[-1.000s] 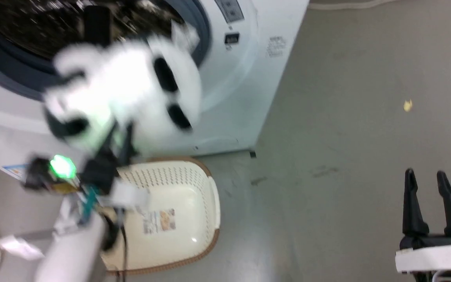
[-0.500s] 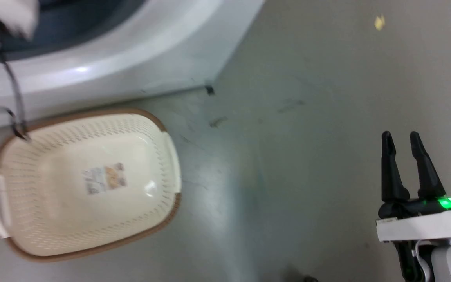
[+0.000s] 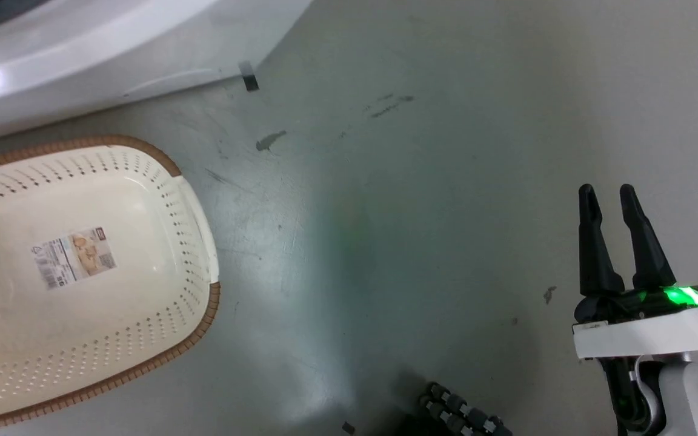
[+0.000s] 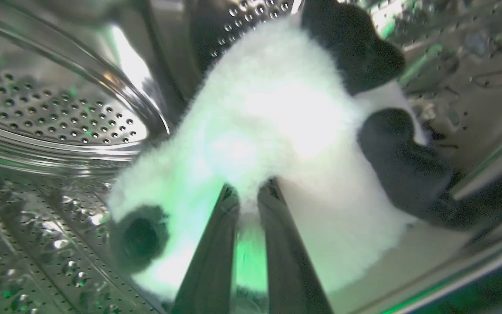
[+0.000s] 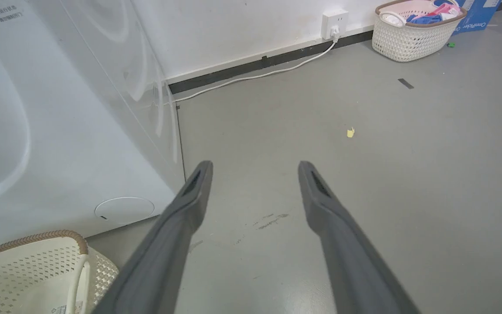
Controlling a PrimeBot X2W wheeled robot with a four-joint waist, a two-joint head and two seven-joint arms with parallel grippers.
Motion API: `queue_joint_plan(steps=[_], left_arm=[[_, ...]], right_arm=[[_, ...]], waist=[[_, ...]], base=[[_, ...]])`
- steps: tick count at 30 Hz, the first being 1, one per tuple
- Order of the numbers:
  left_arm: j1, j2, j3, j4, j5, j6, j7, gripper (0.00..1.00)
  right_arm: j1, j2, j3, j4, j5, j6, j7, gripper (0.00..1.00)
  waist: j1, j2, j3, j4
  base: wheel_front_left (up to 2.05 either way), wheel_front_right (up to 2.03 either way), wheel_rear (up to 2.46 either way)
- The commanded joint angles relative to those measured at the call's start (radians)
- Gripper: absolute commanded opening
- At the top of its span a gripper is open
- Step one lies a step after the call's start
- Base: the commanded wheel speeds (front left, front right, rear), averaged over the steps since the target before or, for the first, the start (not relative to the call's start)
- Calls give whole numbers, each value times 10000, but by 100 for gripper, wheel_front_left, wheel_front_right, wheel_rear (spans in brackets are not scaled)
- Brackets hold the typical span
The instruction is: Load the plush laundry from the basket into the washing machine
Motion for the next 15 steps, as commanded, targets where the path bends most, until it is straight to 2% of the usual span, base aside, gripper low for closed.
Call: queue_joint_plan(steps=[1, 4, 5, 6, 7, 12, 13, 14, 15], left_arm=[[-272, 9, -105, 156, 57, -85, -61, 0], [-367, -67, -160, 355, 31, -78, -198, 0], [-361, -126, -219, 557, 14, -46, -365, 8], [-333, -155, -247, 660, 6, -15, -465, 45], [-306, -186, -270, 748, 1, 40, -594, 100], [15, -472, -348, 1157, -161, 162, -1293, 100], [315, -699, -339, 1354, -328, 253, -1831, 100], [315, -699, -339, 1354, -328, 253, -1831, 100], [744, -993, -314, 1571, -551, 320, -2427, 100]], right_arm=[[-184, -3, 16, 44, 57, -9, -44, 100], [-212, -3, 5, 62, 56, -9, -44, 100], [-272, -3, -16, 75, 27, -9, -44, 100], [-303, -3, -41, 51, 1, -9, -44, 100], [-319, -3, -80, 16, -44, -9, -44, 100], [-345, -3, -433, -103, -425, -9, -44, 100], [-292, -3, -687, -169, -689, -9, -44, 100], [-292, -3, -687, -169, -689, -9, -44, 100], [-182, -3, -922, -239, -1013, -9, -44, 100]], waist=[[-2, -1, 87, -1], [-2, -1, 82, 53], [-2, -1, 22, 129], [-2, -1, -41, 175], [-2, -1, -109, 226], [-2, -1, -582, 559], [-2, -1, -967, 797], [-2, -1, -967, 797], [-2, -1, -1489, 1091]], base=[[0, 0, 0], [0, 0, 0], [0, 0, 0], [0, 0, 0], [0, 0, 0], [0, 0, 0], [0, 0, 0], [0, 0, 0], [0, 0, 0]])
